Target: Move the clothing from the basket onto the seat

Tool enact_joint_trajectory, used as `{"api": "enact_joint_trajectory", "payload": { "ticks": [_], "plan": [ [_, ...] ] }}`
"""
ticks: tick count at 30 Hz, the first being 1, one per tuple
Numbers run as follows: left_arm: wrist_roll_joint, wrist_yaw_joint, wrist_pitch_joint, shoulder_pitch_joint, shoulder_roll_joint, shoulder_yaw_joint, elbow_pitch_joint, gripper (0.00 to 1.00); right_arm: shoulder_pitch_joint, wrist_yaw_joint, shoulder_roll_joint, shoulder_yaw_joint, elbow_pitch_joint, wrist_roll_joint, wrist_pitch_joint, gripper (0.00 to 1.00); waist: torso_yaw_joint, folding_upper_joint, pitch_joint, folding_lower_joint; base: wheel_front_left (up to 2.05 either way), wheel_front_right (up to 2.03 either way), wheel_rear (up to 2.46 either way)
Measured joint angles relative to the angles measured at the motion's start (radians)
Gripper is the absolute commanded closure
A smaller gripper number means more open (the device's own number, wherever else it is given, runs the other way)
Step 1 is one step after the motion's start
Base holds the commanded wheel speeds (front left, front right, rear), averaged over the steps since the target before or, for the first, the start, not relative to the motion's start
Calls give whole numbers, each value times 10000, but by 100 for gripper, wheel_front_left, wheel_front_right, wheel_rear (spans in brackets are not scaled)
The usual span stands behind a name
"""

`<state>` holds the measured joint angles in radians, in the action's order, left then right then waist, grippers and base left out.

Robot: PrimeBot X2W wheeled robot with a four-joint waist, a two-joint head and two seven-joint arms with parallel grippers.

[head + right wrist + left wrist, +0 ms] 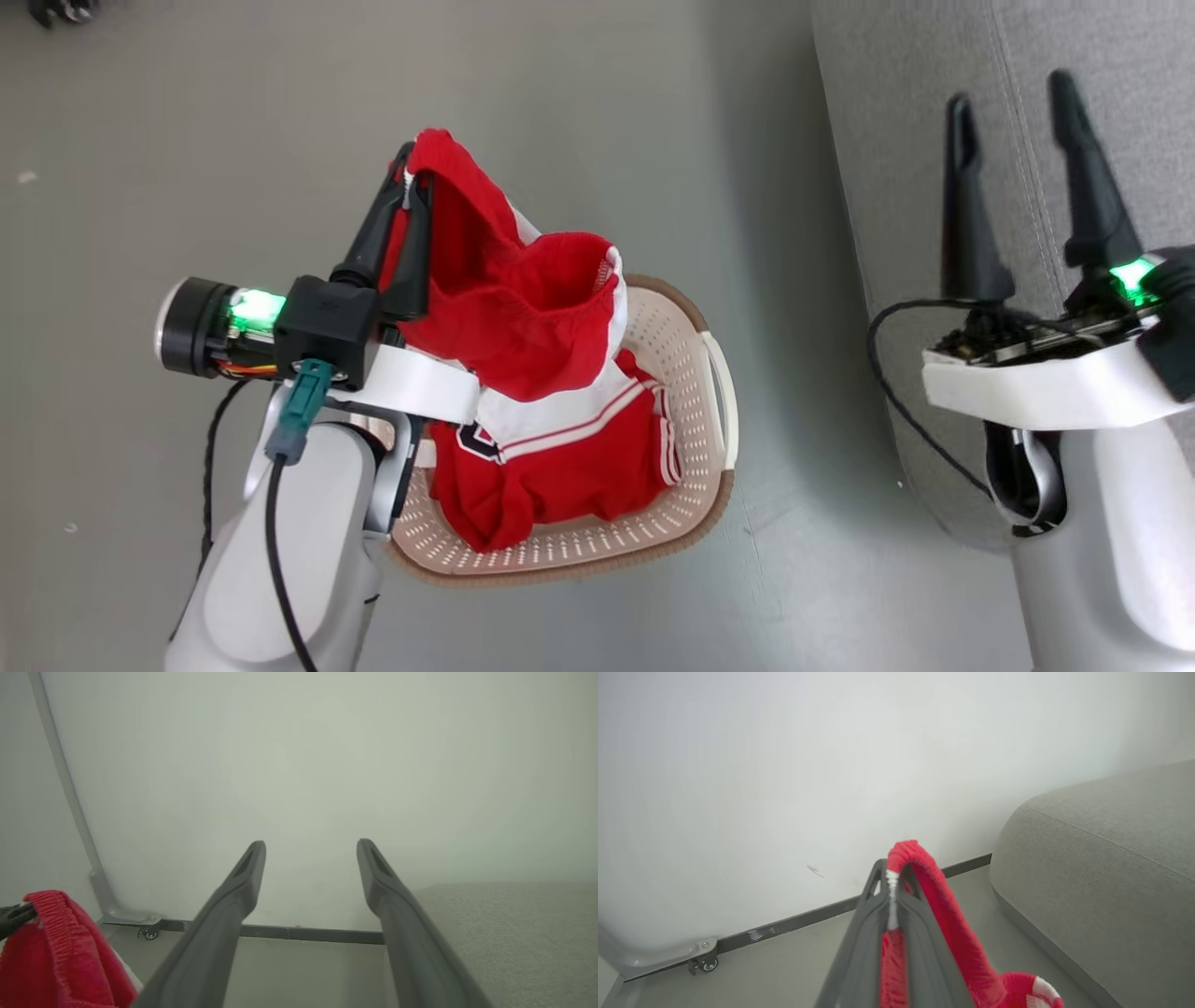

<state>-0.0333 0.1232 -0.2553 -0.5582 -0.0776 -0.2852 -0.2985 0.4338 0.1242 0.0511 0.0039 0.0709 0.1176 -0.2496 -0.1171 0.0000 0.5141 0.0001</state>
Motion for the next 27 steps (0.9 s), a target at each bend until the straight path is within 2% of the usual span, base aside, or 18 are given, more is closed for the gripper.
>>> {"api": "enact_joint_trajectory", "payload": {
  "ticks": [12, 27],
  "plan": [
    [-84, -2, -2, 211, -63, 38, 1022, 100, -477, 2, 174, 529, 443, -15, 0, 0, 368, 0, -1022, 0, 0, 0, 0],
    [-77, -228, -2, 458, -142, -146, 1904, 100, -911, 2, 807, 2596, 1200, 742, 0, 0, 708, 0, -2295, 0, 0, 0, 0]
  ]
}}
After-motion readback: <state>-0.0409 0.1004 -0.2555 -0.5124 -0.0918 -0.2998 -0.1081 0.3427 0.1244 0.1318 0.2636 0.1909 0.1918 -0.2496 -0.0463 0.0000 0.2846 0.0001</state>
